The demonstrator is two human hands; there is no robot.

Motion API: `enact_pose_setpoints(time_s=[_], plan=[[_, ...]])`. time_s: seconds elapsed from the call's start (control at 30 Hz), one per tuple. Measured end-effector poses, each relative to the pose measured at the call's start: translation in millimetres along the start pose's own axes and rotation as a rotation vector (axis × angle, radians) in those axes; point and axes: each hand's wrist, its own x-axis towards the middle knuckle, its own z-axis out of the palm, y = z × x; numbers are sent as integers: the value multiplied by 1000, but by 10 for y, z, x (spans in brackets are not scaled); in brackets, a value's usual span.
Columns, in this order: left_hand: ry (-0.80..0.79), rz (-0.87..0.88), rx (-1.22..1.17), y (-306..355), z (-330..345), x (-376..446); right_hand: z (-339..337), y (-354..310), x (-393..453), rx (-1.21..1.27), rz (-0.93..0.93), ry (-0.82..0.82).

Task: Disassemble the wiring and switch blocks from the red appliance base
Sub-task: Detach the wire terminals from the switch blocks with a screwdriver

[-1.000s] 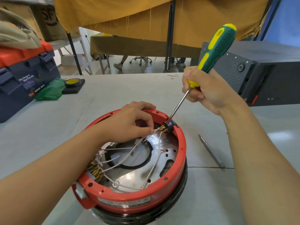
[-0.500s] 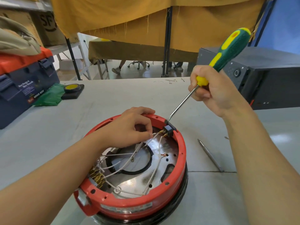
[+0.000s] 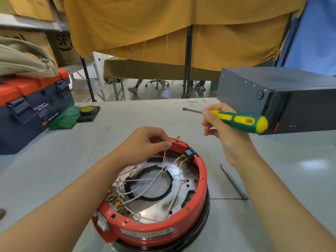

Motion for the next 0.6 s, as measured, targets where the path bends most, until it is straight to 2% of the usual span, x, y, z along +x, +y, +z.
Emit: enact_pose_setpoints(time_s=[0.1, 0.3, 0.6], plan=[[50, -14, -71, 21, -23, 5, 40, 100, -127, -7, -5, 21], [338, -64, -246, 58, -159, 2, 143, 236, -320, -70, -12, -78], [404, -182, -322, -171, -544, -457, 148, 367, -361, -232, -88, -206]])
